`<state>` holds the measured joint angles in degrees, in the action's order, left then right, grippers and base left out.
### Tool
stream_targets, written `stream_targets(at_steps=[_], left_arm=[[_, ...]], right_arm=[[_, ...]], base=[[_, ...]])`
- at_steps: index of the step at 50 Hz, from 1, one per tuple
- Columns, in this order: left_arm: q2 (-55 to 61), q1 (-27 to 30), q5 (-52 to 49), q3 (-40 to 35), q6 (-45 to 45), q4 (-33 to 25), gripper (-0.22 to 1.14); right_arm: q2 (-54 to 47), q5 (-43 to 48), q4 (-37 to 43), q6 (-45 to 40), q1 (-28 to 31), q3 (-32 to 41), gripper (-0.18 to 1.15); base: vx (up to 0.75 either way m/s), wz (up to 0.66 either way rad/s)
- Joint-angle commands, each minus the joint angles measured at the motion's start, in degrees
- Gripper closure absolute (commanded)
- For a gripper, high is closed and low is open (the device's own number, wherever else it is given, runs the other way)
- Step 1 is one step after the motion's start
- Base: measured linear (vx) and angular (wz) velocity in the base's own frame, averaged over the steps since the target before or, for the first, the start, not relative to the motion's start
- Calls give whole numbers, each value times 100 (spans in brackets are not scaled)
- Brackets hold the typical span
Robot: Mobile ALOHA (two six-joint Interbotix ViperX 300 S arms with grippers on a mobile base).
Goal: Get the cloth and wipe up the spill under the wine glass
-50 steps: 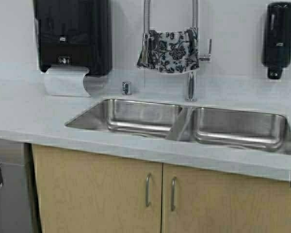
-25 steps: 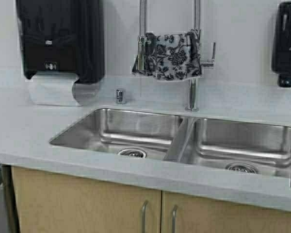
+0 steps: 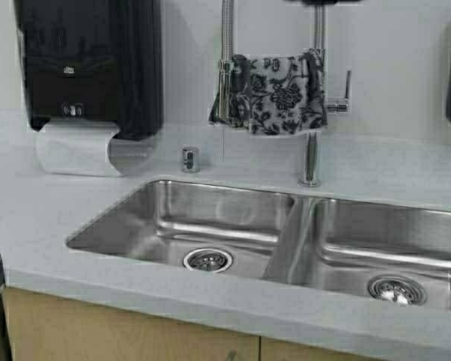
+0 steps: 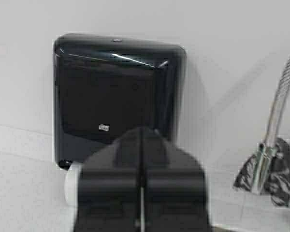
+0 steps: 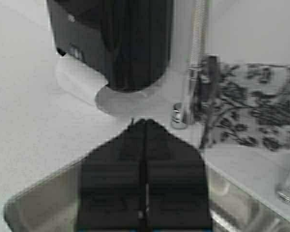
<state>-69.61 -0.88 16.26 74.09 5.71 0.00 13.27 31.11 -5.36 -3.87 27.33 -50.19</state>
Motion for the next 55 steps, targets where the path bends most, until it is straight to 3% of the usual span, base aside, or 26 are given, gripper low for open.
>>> stream_targets(at_steps=[1,19,29,55], left_arm=[[9,0,35,-62,-9,0,89],[-123,9,26,-35,-9,-9,89],[-176,0,26,-26,-9,-9,89],[-264,9,-18,9,-18,-9,89]], right_arm=[[-510,431,9,0,0,202,78],[-1811,879,9,-26,0,229,26],[-2320,1063,26,-44,0,308,4],[-3305,1213,272,-26,-246,1011,3]], base=[[18,4],[17,3],[15,3],[13,1]])
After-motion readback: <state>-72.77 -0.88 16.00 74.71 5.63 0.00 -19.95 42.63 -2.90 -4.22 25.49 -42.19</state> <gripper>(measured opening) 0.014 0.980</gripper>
